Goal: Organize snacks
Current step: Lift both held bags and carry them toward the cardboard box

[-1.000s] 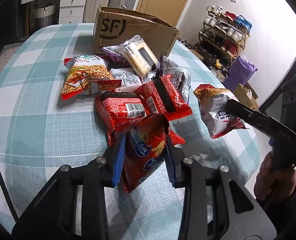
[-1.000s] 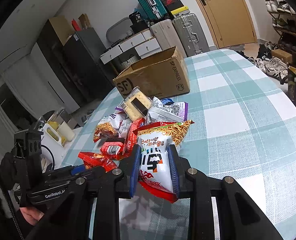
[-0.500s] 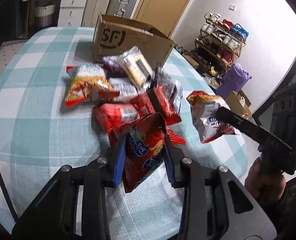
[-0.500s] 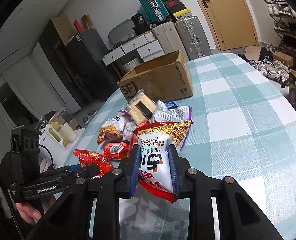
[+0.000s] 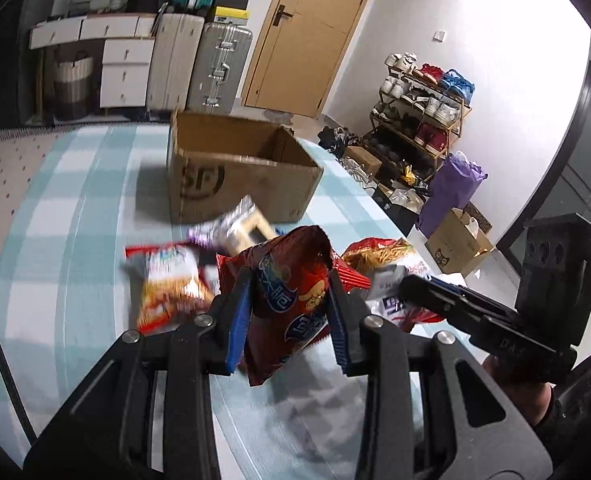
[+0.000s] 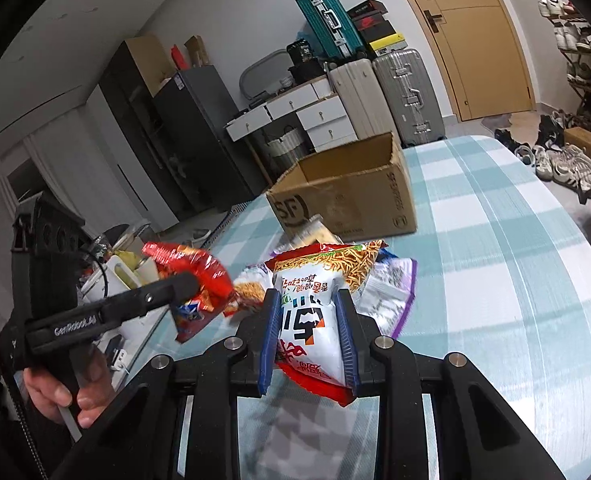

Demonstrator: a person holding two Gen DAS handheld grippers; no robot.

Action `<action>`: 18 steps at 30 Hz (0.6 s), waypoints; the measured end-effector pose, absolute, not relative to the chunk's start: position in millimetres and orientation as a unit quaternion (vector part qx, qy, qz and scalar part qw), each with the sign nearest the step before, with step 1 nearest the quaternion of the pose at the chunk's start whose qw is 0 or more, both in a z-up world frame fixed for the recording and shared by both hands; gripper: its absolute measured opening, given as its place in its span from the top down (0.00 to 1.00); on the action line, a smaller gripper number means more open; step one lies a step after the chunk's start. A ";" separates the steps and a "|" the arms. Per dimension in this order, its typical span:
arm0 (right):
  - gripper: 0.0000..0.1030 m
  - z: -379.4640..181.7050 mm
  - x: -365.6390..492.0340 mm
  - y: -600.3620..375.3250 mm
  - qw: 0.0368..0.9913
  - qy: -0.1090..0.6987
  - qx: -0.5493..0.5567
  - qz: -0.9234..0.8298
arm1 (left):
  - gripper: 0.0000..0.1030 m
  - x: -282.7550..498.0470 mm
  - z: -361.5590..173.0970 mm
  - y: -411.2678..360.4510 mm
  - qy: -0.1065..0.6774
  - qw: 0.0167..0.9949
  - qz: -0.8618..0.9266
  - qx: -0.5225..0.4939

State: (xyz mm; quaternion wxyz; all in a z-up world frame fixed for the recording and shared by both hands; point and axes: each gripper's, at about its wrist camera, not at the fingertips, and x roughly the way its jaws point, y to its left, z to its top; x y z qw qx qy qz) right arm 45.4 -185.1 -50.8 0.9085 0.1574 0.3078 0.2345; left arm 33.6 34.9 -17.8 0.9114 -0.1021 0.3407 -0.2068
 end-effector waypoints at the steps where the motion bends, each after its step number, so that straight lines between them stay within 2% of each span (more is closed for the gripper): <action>1: 0.74 -48.6 49.4 -184.3 0.909 0.307 0.157 0.236 | 0.70 37.9 -14.0 34.5 0.339 0.913 -0.206 -0.101; 18: 0.74 -1.1 145.4 -178.5 0.915 0.282 0.156 0.243 | 0.69 149.8 35.2 29.7 0.330 0.921 -0.191 -0.082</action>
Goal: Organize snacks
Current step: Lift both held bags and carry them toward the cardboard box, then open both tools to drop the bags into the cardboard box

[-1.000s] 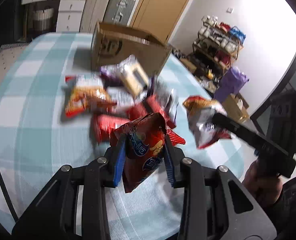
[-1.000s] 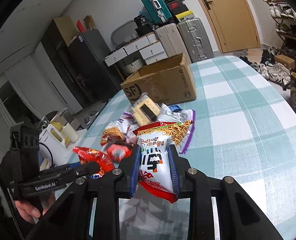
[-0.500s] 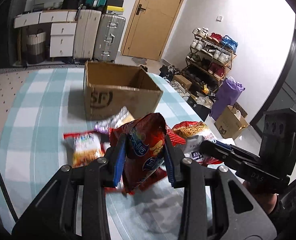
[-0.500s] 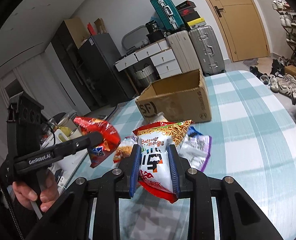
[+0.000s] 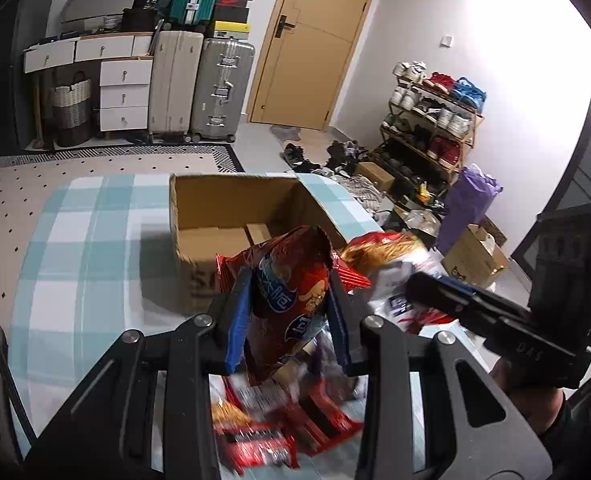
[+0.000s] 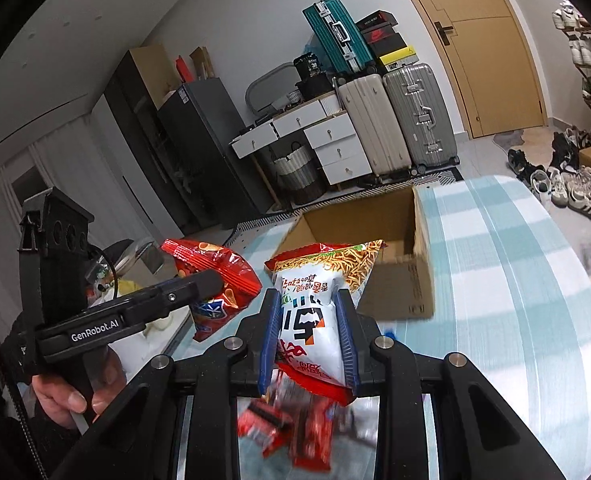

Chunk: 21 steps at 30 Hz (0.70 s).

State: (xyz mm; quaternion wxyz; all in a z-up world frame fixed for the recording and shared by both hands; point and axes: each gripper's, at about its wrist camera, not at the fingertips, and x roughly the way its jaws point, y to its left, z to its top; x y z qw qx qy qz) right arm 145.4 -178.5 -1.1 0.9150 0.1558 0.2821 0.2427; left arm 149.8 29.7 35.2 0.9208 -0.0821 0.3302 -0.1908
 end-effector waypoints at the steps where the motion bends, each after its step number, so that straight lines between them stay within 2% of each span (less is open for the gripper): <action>1: 0.74 1.4 151.5 -179.1 0.916 0.281 0.155 0.242 | 0.69 159.2 34.5 29.8 0.332 0.921 -0.189 -0.081; 12: 0.74 23.3 223.0 -180.3 0.919 0.272 0.152 0.243 | 0.69 255.0 42.2 33.5 0.346 0.919 -0.172 -0.076; 21: 0.74 10.4 278.3 -165.9 0.917 0.286 0.146 0.236 | 0.69 317.3 23.4 27.9 0.364 0.915 -0.160 -0.074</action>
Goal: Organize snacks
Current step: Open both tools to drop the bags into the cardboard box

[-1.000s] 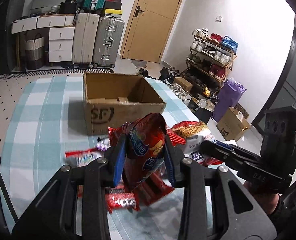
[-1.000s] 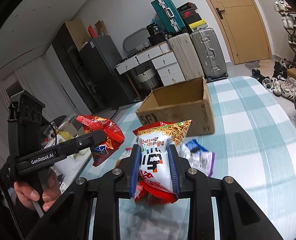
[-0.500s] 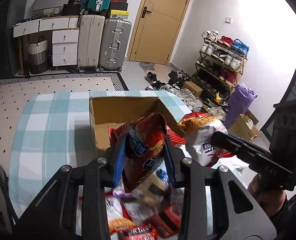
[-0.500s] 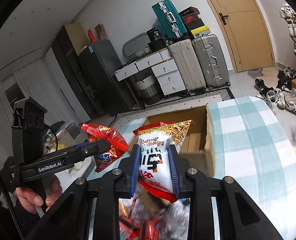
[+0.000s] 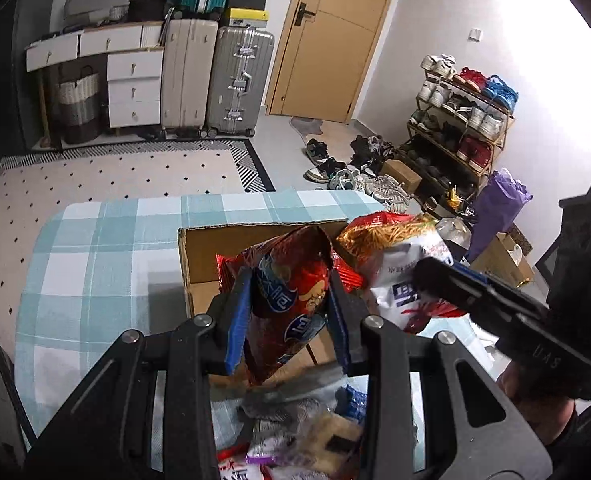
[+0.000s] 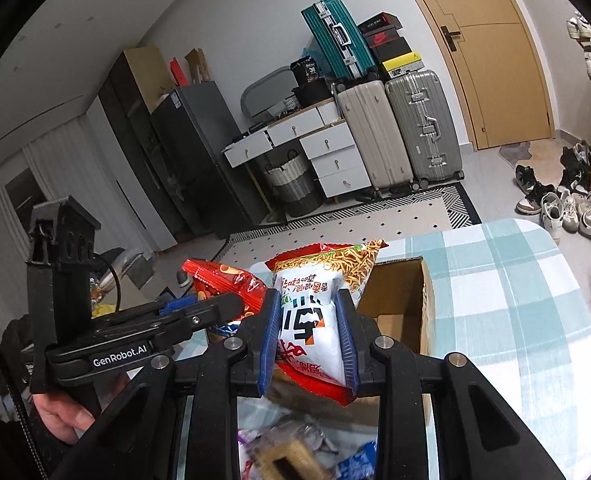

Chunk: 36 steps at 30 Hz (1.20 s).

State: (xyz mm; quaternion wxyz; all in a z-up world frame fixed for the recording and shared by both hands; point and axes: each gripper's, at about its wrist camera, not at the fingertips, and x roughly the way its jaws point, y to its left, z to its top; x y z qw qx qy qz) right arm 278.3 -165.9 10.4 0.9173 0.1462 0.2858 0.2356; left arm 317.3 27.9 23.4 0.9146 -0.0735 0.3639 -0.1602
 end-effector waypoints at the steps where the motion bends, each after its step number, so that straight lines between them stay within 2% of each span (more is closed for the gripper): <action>1: 0.74 6.8 282.8 -164.6 0.917 0.289 0.147 0.233 | 0.69 322.0 20.2 29.0 0.366 0.914 -0.158 -0.075; 10: 0.71 -23.1 309.5 -157.0 0.919 0.313 0.119 0.209 | 0.65 355.9 -16.0 23.5 0.383 0.909 -0.155 -0.053; 11: 0.66 -25.9 311.7 -157.0 0.921 0.315 0.115 0.201 | 0.65 356.7 -19.1 22.0 0.379 0.913 -0.145 -0.041; 12: 0.59 -28.9 313.8 -158.2 0.921 0.316 0.115 0.197 | 0.60 356.0 -19.5 21.0 0.376 0.916 -0.134 -0.033; 13: 0.42 -31.5 314.7 -161.2 0.921 0.316 0.121 0.196 | 0.52 356.3 -19.8 21.1 0.374 0.918 -0.127 -0.028; 14: 0.33 -33.0 314.7 -164.5 0.921 0.314 0.127 0.193 | 0.47 353.9 -19.7 22.2 0.373 0.918 -0.131 -0.030; 15: 0.32 -33.7 313.3 -168.2 0.922 0.310 0.133 0.190 | 0.40 352.3 -19.0 23.3 0.370 0.919 -0.132 -0.032; 16: 0.32 -34.2 312.8 -171.8 0.921 0.309 0.137 0.191 | 0.39 350.1 -18.1 25.2 0.365 0.922 -0.127 -0.033; 32: 0.32 -2.6 250.1 -177.2 0.934 0.288 0.104 0.185 | 0.39 279.2 3.8 49.7 0.353 0.930 -0.089 -0.048; 36: 0.32 7.5 224.4 -176.6 0.938 0.277 0.097 0.183 | 0.30 253.8 14.9 51.5 0.346 0.934 -0.078 -0.049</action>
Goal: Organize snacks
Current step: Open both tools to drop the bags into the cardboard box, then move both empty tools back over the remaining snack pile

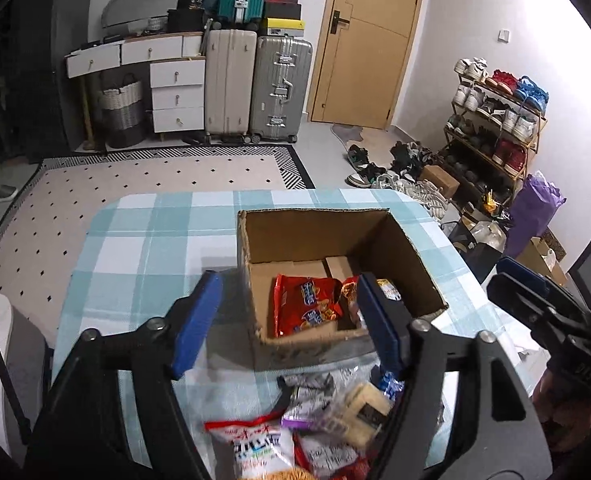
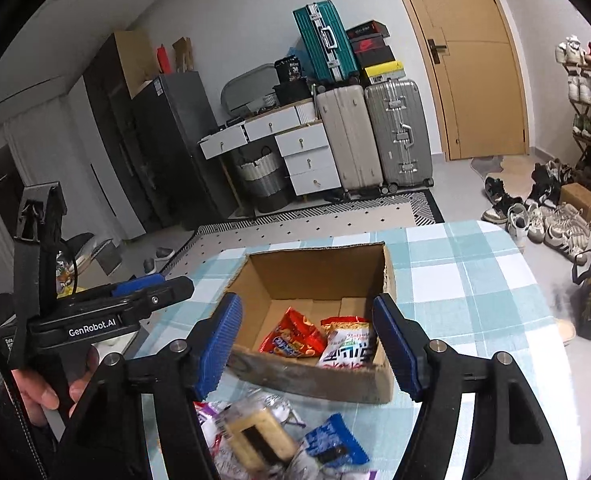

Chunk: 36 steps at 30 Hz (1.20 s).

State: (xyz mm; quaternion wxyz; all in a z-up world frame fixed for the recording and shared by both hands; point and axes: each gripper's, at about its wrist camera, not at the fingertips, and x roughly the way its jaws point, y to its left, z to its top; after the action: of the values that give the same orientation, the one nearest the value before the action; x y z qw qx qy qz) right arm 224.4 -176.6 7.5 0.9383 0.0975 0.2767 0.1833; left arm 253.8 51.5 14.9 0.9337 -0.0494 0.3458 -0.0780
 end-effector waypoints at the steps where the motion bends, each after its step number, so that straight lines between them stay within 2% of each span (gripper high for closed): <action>1: 0.32 10.2 217.5 -175.9 0.939 0.274 0.094 0.183 | 0.28 247.6 17.2 51.9 0.344 0.935 -0.075 -0.050; 5: 0.32 15.8 195.5 -176.4 0.942 0.271 0.090 0.178 | 0.27 219.4 24.7 54.0 0.341 0.937 -0.065 -0.050; 8: 0.26 18.6 179.4 -177.9 0.943 0.267 0.089 0.177 | 0.22 200.2 28.1 53.1 0.337 0.938 -0.060 -0.046; 12: 0.25 18.9 154.7 -181.5 0.944 0.263 0.090 0.177 | 0.20 173.7 31.7 51.4 0.334 0.940 -0.050 -0.045; 17: 0.16 15.7 125.2 -188.4 0.946 0.264 0.096 0.164 | 0.20 137.4 33.6 46.3 0.331 0.941 -0.054 -0.042; 24: 0.15 5.4 91.1 -194.5 0.946 0.270 0.088 0.156 | 0.03 98.7 32.2 45.0 0.319 0.946 -0.041 -0.045; 32: 0.12 -15.2 67.7 -198.0 0.940 0.290 0.092 0.153 | 0.01 65.8 20.7 50.7 0.315 0.947 -0.033 -0.053; 36: 0.12 -28.1 64.6 -196.1 0.936 0.307 0.085 0.150 | 0.01 60.6 10.1 56.7 0.339 0.938 -0.023 -0.065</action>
State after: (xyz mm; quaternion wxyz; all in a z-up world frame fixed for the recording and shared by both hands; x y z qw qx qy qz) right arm 64.6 -196.1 -28.1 0.9360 0.0846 0.3073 0.1495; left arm 60.6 56.7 10.1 0.9382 -0.0653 0.3391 -0.0230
